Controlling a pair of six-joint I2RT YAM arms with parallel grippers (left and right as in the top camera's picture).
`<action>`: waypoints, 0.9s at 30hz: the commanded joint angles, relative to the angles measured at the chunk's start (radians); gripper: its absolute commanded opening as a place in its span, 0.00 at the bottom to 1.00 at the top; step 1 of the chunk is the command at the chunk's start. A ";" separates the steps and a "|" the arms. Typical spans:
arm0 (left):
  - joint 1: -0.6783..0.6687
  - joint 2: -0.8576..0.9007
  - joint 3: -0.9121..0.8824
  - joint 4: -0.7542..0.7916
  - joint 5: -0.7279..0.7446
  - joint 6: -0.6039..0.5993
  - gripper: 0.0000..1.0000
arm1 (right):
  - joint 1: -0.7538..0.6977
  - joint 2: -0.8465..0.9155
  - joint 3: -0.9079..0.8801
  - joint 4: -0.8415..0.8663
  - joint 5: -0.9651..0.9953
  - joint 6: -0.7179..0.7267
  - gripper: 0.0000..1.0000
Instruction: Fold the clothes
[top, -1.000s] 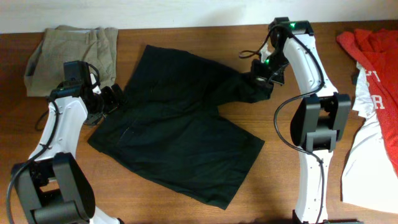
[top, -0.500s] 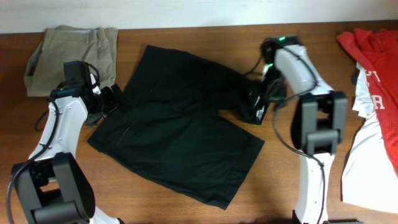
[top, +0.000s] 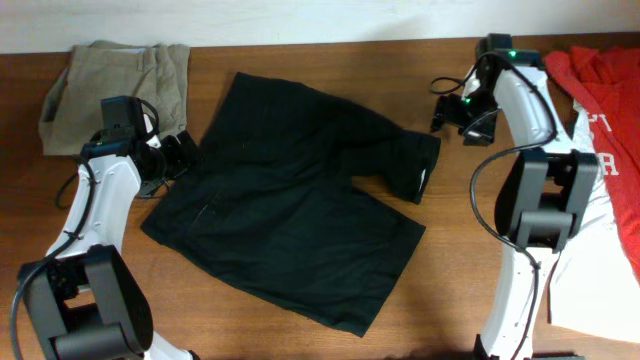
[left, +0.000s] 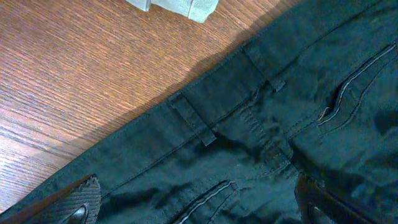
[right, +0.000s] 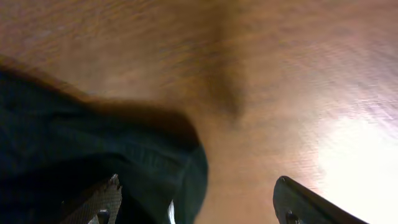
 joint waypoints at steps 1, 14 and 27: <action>-0.002 -0.019 0.000 0.002 -0.007 0.019 0.99 | 0.013 0.061 0.005 0.042 -0.026 -0.013 0.82; -0.002 -0.019 0.000 0.005 -0.008 0.019 0.99 | 0.089 0.082 0.005 0.071 0.049 -0.009 0.04; -0.002 -0.019 0.000 0.061 -0.029 0.019 0.99 | -0.185 0.082 0.316 0.109 0.224 -0.008 0.35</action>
